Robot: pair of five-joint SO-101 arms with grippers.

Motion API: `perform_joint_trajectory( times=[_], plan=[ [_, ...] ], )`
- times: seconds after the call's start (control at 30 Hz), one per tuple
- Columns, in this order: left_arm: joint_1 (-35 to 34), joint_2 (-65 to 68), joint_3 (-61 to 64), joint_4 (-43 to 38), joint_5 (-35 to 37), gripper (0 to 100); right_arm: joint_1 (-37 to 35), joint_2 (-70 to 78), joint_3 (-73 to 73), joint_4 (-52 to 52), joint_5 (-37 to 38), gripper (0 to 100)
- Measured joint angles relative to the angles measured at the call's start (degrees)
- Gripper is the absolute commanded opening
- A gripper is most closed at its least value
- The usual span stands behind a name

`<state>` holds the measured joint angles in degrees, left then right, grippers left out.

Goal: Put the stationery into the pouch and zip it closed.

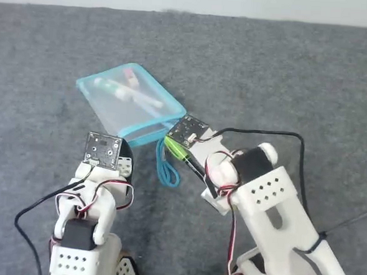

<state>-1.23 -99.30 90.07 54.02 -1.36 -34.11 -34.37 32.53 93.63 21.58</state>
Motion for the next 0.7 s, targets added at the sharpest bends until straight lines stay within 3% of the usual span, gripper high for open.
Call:
perform_joint_trajectory(
  times=[0.37, 0.7],
  plan=[
    [0.0, 0.0, 0.0, 0.0, 0.0, 1, -0.3, 11.7, -2.6, -2.5, -1.4, 0.8],
    [0.4, 0.2, 0.0, 0.0, 0.0, 1, -0.3, 24.1, -19.1, -0.4, -1.8, 0.8]
  ],
)
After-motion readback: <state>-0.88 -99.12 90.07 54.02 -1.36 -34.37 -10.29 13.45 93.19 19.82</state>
